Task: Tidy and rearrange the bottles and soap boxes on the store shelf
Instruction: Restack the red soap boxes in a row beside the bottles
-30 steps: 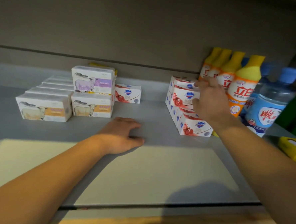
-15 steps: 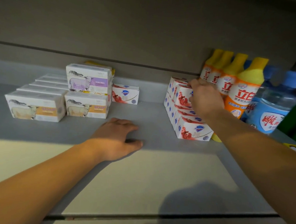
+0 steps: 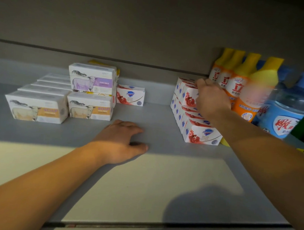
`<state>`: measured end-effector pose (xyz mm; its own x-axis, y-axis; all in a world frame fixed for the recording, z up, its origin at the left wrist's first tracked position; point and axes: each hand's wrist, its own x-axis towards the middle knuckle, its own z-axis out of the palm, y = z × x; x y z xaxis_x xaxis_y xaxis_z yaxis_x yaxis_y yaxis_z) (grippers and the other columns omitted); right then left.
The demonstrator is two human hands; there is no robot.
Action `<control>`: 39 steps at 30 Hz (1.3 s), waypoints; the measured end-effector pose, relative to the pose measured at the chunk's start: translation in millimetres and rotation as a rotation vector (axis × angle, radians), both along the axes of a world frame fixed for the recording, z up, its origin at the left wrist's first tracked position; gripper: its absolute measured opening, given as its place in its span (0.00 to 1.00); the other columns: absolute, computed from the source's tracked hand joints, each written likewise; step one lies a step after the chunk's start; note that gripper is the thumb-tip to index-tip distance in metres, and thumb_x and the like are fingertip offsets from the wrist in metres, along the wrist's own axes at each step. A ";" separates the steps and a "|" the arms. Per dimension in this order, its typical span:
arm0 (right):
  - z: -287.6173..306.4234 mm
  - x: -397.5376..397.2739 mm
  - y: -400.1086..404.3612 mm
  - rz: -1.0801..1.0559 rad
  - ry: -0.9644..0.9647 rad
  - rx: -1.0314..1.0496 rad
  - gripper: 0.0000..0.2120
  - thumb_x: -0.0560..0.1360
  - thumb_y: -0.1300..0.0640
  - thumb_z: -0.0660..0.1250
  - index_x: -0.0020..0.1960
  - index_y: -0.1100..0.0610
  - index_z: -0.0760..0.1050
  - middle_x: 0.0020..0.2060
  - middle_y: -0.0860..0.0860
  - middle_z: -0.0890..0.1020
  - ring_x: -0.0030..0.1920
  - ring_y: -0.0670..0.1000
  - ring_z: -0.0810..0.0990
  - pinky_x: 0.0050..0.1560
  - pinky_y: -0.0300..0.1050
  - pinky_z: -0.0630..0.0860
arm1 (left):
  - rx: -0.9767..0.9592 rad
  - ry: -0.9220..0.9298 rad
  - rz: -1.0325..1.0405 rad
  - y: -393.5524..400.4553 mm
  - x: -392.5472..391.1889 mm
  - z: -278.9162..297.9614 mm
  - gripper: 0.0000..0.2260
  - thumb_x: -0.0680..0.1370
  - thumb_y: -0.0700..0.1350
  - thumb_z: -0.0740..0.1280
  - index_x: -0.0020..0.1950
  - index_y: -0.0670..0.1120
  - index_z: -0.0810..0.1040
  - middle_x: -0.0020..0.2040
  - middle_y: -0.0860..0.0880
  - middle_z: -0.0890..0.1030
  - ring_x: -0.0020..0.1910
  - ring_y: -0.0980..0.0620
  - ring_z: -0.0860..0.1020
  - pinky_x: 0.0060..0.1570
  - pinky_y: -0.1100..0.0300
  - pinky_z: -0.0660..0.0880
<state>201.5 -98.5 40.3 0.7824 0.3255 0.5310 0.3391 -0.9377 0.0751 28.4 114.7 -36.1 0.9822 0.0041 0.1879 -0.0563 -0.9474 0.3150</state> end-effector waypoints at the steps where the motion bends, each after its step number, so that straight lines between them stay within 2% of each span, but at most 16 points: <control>1: 3.1 -4.9 1.0 -0.001 -0.006 -0.002 0.25 0.73 0.57 0.71 0.68 0.54 0.68 0.63 0.56 0.76 0.62 0.61 0.75 0.62 0.57 0.74 | -0.006 0.001 -0.005 1.0 0.1 0.0 0.27 0.74 0.63 0.65 0.72 0.56 0.68 0.73 0.56 0.67 0.72 0.53 0.61 0.68 0.65 0.55; 3: 7.6 -16.9 8.0 0.069 -0.055 0.086 0.22 0.75 0.53 0.70 0.67 0.54 0.71 0.62 0.56 0.77 0.61 0.59 0.76 0.61 0.54 0.75 | -0.057 0.011 -0.002 3.5 -0.2 1.7 0.26 0.74 0.61 0.66 0.71 0.55 0.70 0.72 0.56 0.69 0.72 0.54 0.63 0.64 0.68 0.56; 5: 6.2 -32.2 23.2 0.233 -0.082 0.208 0.18 0.75 0.53 0.68 0.64 0.53 0.73 0.59 0.55 0.78 0.58 0.57 0.77 0.56 0.51 0.76 | -0.185 0.008 0.026 5.1 -1.2 5.1 0.23 0.74 0.57 0.68 0.68 0.55 0.73 0.69 0.55 0.73 0.67 0.55 0.69 0.58 0.71 0.60; 8: -6.9 -41.2 61.1 0.424 0.043 0.240 0.16 0.73 0.54 0.68 0.61 0.53 0.75 0.60 0.54 0.77 0.58 0.56 0.76 0.58 0.49 0.72 | -0.434 -0.063 0.100 10.4 -0.6 9.4 0.16 0.74 0.51 0.70 0.61 0.52 0.79 0.59 0.53 0.81 0.56 0.57 0.78 0.56 0.68 0.69; 12: -27.4 -19.1 113.9 0.445 0.211 0.224 0.24 0.73 0.52 0.69 0.68 0.53 0.72 0.65 0.54 0.75 0.63 0.56 0.74 0.61 0.47 0.71 | -0.700 -0.200 0.193 20.8 2.8 10.4 0.09 0.74 0.44 0.70 0.54 0.50 0.81 0.51 0.53 0.83 0.48 0.62 0.79 0.49 0.75 0.70; 16: -43.3 14.6 147.4 0.393 0.321 0.139 0.30 0.75 0.52 0.68 0.75 0.54 0.64 0.70 0.54 0.68 0.68 0.58 0.69 0.68 0.49 0.68 | -0.814 -0.287 0.294 30.8 10.2 5.9 0.08 0.74 0.44 0.70 0.52 0.49 0.83 0.46 0.55 0.84 0.48 0.59 0.80 0.48 0.70 0.72; 19: -54.5 24.2 156.2 0.386 0.260 0.171 0.27 0.74 0.54 0.70 0.71 0.57 0.67 0.66 0.55 0.70 0.64 0.58 0.71 0.63 0.49 0.70 | -0.827 -0.299 0.309 33.5 14.2 2.5 0.08 0.74 0.46 0.70 0.52 0.49 0.83 0.45 0.55 0.84 0.47 0.59 0.80 0.48 0.68 0.72; 23: -53.4 15.2 155.3 0.397 0.271 0.309 0.20 0.73 0.57 0.72 0.62 0.57 0.68 0.60 0.56 0.76 0.59 0.57 0.76 0.54 0.46 0.71 | -0.832 -0.302 0.309 33.6 15.2 2.3 0.08 0.74 0.45 0.70 0.52 0.49 0.82 0.46 0.54 0.84 0.48 0.57 0.80 0.50 0.66 0.73; 25: -45.4 5.0 145.6 0.400 0.310 0.379 0.18 0.73 0.57 0.71 0.61 0.55 0.71 0.57 0.54 0.79 0.56 0.55 0.78 0.53 0.45 0.74 | -0.834 -0.301 0.314 32.8 15.0 2.3 0.07 0.74 0.46 0.70 0.51 0.51 0.81 0.46 0.54 0.83 0.47 0.58 0.80 0.47 0.70 0.71; 27: -36.1 -10.5 127.7 0.421 0.345 0.540 0.14 0.73 0.56 0.71 0.57 0.53 0.74 0.50 0.50 0.81 0.49 0.51 0.81 0.48 0.40 0.77 | -0.855 -0.299 0.326 31.6 14.0 3.8 0.08 0.74 0.47 0.70 0.53 0.52 0.79 0.48 0.54 0.83 0.46 0.58 0.80 0.44 0.73 0.71; 29: -28.0 -32.3 105.8 0.444 0.394 0.714 0.09 0.73 0.53 0.70 0.52 0.49 0.75 0.44 0.44 0.79 0.43 0.44 0.80 0.40 0.32 0.74 | -0.885 -0.309 0.331 29.0 12.1 6.4 0.11 0.74 0.52 0.70 0.55 0.51 0.77 0.51 0.52 0.82 0.48 0.53 0.81 0.50 0.65 0.74; 30: -25.9 -43.7 94.5 0.463 0.436 0.800 0.07 0.73 0.51 0.70 0.50 0.47 0.76 0.44 0.43 0.79 0.44 0.44 0.80 0.42 0.33 0.74 | -0.909 -0.307 0.319 26.3 10.2 9.1 0.15 0.72 0.55 0.70 0.55 0.51 0.77 0.52 0.51 0.82 0.49 0.50 0.81 0.54 0.58 0.75; 32: -23.6 -65.7 74.5 0.533 0.576 0.961 0.06 0.73 0.49 0.70 0.48 0.48 0.78 0.47 0.47 0.82 0.49 0.48 0.82 0.50 0.44 0.78 | -0.967 -0.271 0.273 19.2 5.1 15.5 0.20 0.69 0.61 0.68 0.54 0.50 0.79 0.51 0.49 0.83 0.50 0.46 0.81 0.56 0.49 0.77; 34: -24.9 -84.4 60.6 0.596 0.707 1.068 0.06 0.73 0.50 0.70 0.49 0.50 0.79 0.48 0.51 0.85 0.49 0.51 0.84 0.52 0.52 0.81 | -1.098 -0.228 0.198 11.7 -0.5 19.3 0.13 0.72 0.57 0.69 0.49 0.49 0.80 0.46 0.48 0.84 0.42 0.46 0.83 0.49 0.49 0.80; 36: -31.4 -95.0 52.6 0.630 0.753 1.161 0.04 0.75 0.54 0.70 0.50 0.52 0.79 0.47 0.51 0.86 0.47 0.50 0.85 0.46 0.48 0.81 | -1.278 -0.195 0.122 6.7 -4.2 19.0 0.06 0.76 0.48 0.69 0.45 0.46 0.80 0.40 0.48 0.83 0.34 0.48 0.82 0.39 0.52 0.81; 39: -43.0 -99.1 48.3 0.625 0.778 1.237 0.03 0.77 0.57 0.69 0.51 0.54 0.78 0.46 0.53 0.86 0.46 0.52 0.85 0.42 0.46 0.80 | -1.313 -0.177 0.056 6.2 -6.2 17.6 0.06 0.77 0.45 0.68 0.46 0.43 0.80 0.36 0.48 0.83 0.33 0.49 0.81 0.37 0.54 0.81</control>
<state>102.3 -50.2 -2.7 0.8918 0.3760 0.2517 0.2677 0.0101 -0.9634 22.3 120.9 -18.5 0.9375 0.3196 0.1376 -0.1621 0.0514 0.9854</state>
